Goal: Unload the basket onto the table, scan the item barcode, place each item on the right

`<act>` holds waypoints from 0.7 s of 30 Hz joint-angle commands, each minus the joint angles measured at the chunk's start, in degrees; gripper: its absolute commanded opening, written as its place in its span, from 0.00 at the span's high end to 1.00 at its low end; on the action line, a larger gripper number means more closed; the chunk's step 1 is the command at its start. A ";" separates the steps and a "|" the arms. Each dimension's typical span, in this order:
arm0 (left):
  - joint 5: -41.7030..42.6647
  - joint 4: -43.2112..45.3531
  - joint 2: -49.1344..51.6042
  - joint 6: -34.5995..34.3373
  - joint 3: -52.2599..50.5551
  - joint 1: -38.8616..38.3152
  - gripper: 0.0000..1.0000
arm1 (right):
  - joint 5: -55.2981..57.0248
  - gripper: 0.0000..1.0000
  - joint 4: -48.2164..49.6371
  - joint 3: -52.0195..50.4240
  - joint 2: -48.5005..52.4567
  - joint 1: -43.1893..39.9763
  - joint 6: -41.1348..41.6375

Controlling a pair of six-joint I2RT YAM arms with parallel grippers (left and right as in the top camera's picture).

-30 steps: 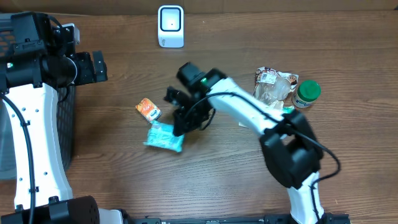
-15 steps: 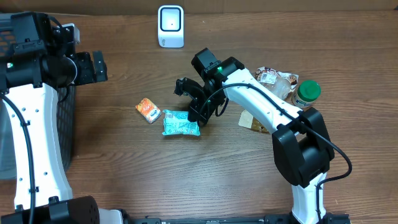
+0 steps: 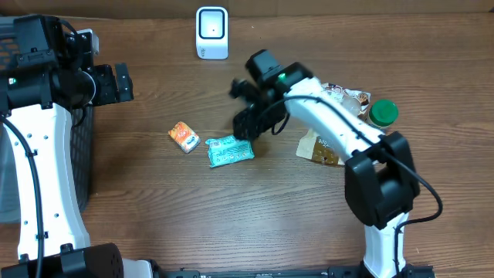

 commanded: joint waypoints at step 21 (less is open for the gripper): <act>-0.20 0.04 -0.04 0.94 1.46 -0.04 0.01 | -6.86 0.39 3.08 -5.49 -0.26 -6.71 13.09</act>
